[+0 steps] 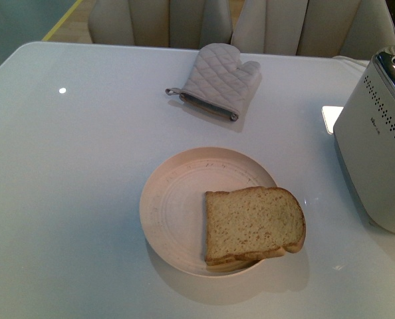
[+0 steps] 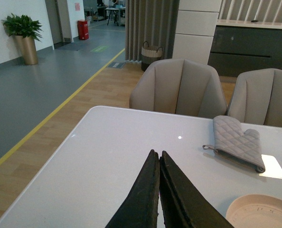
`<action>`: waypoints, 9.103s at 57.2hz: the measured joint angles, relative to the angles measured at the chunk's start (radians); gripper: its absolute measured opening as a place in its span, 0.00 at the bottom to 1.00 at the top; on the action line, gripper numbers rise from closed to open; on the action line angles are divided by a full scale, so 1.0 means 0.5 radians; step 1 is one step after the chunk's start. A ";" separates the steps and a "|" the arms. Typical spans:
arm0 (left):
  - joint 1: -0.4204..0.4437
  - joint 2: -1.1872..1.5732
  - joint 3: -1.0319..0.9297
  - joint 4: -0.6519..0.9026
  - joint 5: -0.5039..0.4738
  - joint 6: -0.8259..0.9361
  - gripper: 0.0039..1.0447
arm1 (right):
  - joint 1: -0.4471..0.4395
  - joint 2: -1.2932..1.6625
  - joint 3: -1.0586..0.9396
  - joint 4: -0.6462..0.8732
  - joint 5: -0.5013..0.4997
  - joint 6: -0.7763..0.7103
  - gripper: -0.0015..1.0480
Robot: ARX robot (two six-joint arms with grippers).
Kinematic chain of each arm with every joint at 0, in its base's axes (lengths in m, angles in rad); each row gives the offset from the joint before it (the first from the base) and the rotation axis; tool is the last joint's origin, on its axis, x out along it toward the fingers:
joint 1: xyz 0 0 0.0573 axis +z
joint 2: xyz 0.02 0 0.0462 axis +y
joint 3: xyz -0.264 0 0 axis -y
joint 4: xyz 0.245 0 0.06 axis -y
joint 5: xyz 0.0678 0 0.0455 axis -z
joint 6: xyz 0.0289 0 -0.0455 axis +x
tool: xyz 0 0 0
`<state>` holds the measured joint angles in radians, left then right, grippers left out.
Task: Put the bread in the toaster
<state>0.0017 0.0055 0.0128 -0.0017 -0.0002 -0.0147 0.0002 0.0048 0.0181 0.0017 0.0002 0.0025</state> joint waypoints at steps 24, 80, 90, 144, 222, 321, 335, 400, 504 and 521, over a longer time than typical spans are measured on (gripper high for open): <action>0.000 -0.001 0.000 0.000 0.000 0.001 0.89 | 0.327 0.629 0.153 -0.173 0.517 0.275 0.91; 0.000 -0.002 0.000 0.000 0.000 0.006 0.93 | 0.607 3.863 1.050 0.860 -0.212 1.454 0.91; 0.000 -0.002 0.000 0.000 0.000 0.006 0.93 | 0.642 4.081 1.102 0.964 -0.274 1.521 0.91; 0.000 -0.002 0.000 0.000 0.000 0.006 0.93 | 0.665 4.199 1.129 1.215 -0.405 1.576 0.05; 0.000 -0.002 0.000 0.000 0.000 0.006 0.93 | -0.108 2.522 1.844 -0.330 0.011 -0.340 0.03; 0.000 -0.002 0.000 0.000 0.000 0.006 0.93 | -0.158 2.830 1.639 -0.278 0.268 -0.365 0.03; 0.000 -0.002 0.000 0.000 0.000 0.006 0.93 | -0.125 2.904 1.497 -0.136 0.245 -0.372 0.06; 0.000 -0.002 0.000 0.000 -0.001 0.006 0.93 | -0.075 1.551 0.271 1.234 -0.027 -0.027 0.31; 0.000 -0.002 0.000 0.000 0.000 0.007 0.93 | -0.005 0.005 0.000 0.003 0.000 -0.018 0.02; 0.000 -0.002 0.000 0.000 0.000 0.007 0.93 | -0.005 0.003 0.000 0.003 0.000 -0.018 0.34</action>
<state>0.0017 0.0048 0.0128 -0.0017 -0.0002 -0.0113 -0.0025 0.0063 0.0181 0.0032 0.0002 -0.0067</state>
